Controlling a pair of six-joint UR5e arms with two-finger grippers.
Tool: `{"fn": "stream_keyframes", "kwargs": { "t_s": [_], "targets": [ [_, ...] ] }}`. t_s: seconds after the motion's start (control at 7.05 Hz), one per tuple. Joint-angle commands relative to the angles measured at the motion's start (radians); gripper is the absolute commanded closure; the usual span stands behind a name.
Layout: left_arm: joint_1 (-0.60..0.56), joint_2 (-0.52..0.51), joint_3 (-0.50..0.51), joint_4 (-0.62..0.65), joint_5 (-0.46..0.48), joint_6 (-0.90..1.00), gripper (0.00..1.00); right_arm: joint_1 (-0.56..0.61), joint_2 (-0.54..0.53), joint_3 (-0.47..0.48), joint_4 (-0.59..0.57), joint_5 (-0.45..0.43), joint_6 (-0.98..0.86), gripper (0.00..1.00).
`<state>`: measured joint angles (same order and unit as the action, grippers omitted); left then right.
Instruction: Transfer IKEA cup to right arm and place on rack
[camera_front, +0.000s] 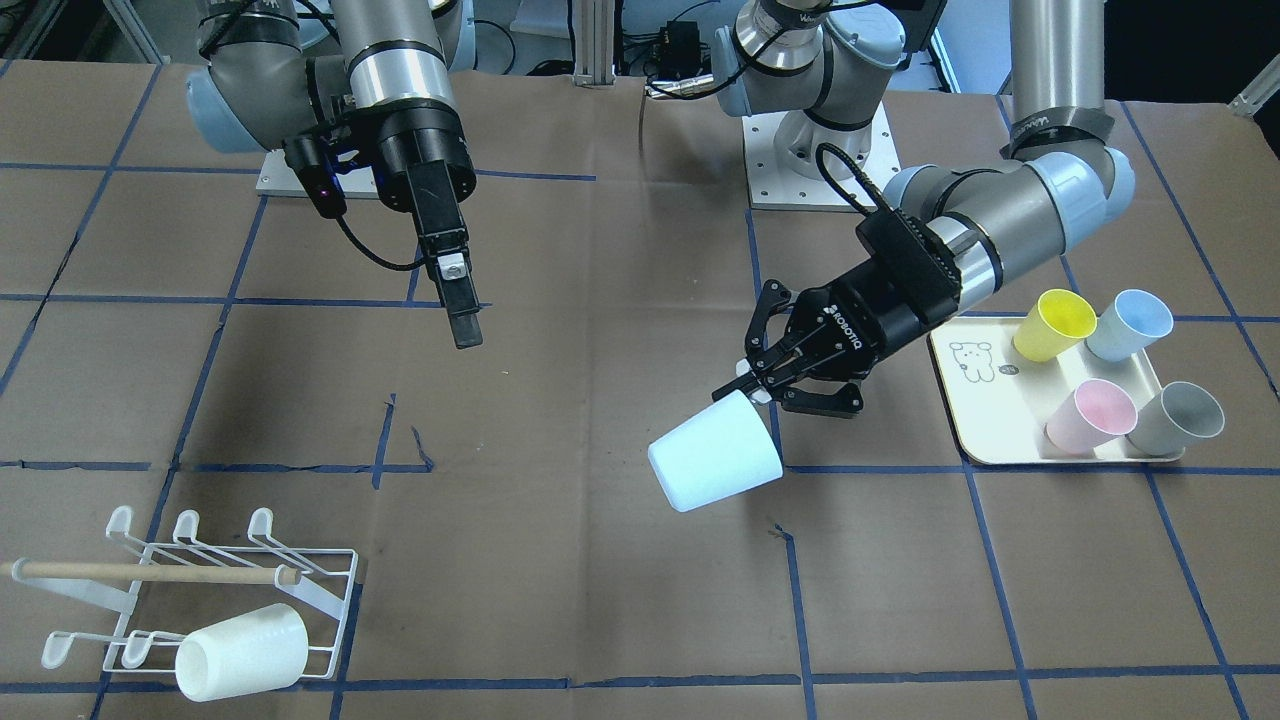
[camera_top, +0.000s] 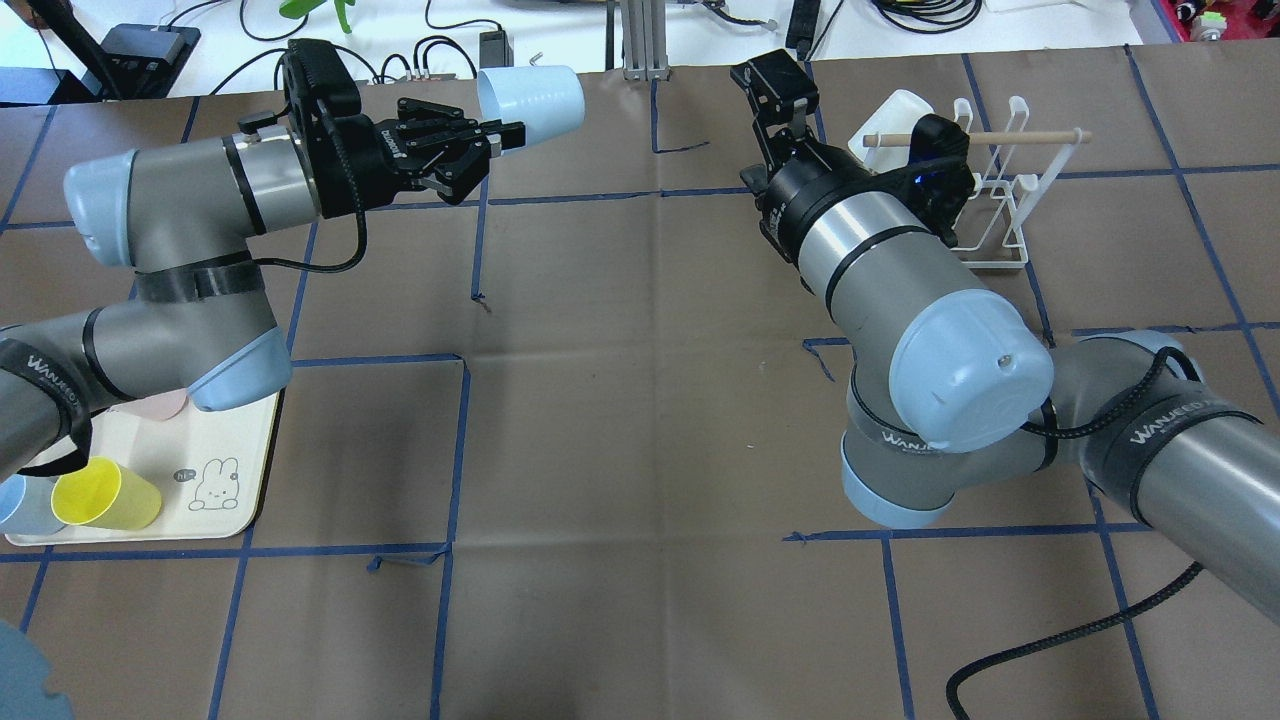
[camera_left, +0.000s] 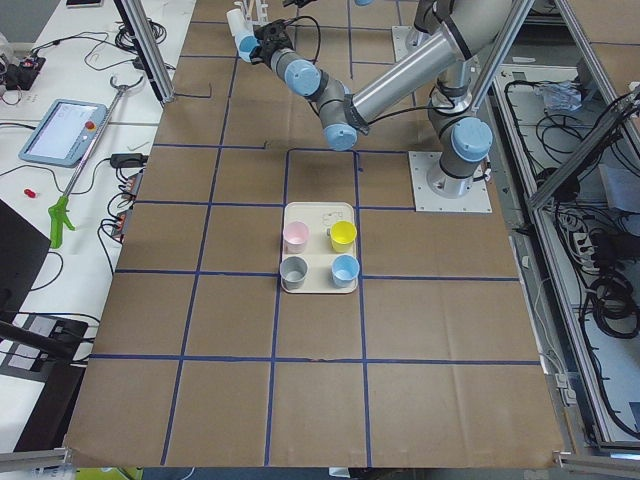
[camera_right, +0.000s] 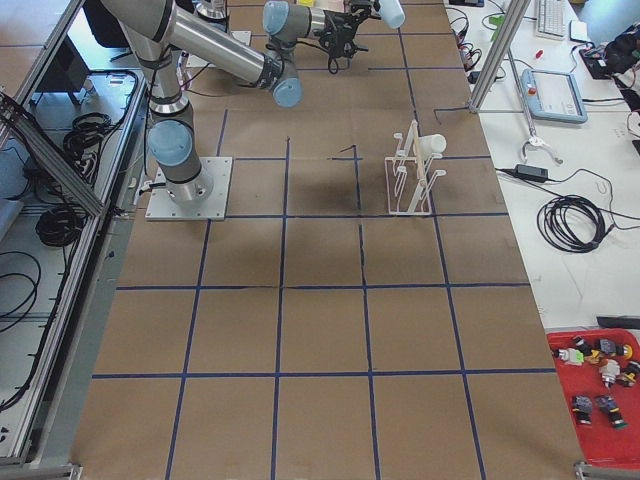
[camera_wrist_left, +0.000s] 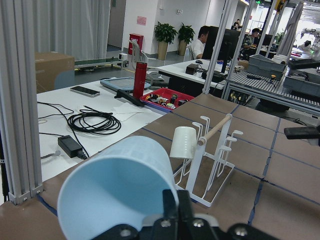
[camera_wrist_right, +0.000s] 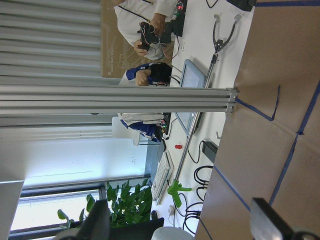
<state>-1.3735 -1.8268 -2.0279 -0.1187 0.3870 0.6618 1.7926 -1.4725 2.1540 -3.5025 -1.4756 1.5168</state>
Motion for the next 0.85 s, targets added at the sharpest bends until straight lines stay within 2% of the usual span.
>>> {"fn": "stream_keyframes", "kwargs": {
  "t_s": [0.0, 0.43, 0.57, 0.71],
  "targets": [
    [-0.051, 0.003, -0.017, 0.072, 0.009, -0.022, 0.98, 0.025, 0.012, -0.003, 0.058, 0.009, 0.084, 0.0],
    [-0.064, 0.014, -0.089, 0.184, 0.01, -0.063, 0.98, 0.045, 0.012, -0.04, 0.154, 0.061, 0.14, 0.0],
    [-0.064, 0.005, -0.094, 0.238, 0.015, -0.097, 0.97, 0.056, 0.014, -0.046, 0.164, 0.061, 0.184, 0.0],
    [-0.064, 0.006, -0.094, 0.24, 0.013, -0.1, 0.96, 0.066, 0.014, -0.058, 0.195, 0.061, 0.222, 0.0]
  ]
}}
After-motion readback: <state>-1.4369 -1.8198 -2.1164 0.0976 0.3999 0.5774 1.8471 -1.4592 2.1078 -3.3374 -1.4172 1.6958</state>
